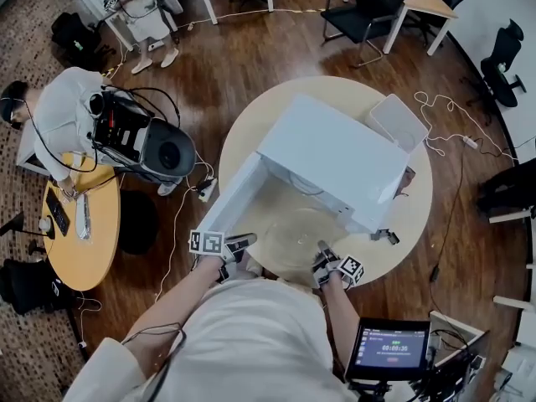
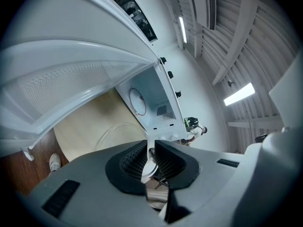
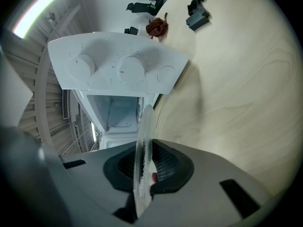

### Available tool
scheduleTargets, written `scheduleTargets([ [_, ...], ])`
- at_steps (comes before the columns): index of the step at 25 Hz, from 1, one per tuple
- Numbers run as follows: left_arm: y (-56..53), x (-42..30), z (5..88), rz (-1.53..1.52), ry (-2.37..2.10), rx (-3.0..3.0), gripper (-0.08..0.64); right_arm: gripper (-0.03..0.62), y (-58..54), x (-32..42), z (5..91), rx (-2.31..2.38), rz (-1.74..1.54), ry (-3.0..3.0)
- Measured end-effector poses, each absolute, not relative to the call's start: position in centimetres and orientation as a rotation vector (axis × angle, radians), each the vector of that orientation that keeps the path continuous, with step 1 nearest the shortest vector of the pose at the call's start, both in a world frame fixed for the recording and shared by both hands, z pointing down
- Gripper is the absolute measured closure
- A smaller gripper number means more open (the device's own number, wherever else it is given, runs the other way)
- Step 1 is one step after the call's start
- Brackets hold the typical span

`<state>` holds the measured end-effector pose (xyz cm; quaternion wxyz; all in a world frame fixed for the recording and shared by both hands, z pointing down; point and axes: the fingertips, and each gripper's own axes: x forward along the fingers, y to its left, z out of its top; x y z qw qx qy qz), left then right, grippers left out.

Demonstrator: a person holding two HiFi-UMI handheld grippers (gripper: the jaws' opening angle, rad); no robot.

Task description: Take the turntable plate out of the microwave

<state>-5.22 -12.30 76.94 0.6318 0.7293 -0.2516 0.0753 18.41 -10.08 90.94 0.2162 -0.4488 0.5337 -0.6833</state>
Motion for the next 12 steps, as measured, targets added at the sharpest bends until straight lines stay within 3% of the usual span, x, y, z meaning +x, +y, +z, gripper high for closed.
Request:
scheduleTargets([
  [12,-11.6,-5.6,77.3,0.134,-0.579,1.637,0.523,0.563,-7.8,17.8,93.4,-1.491,-2.002,1.347],
])
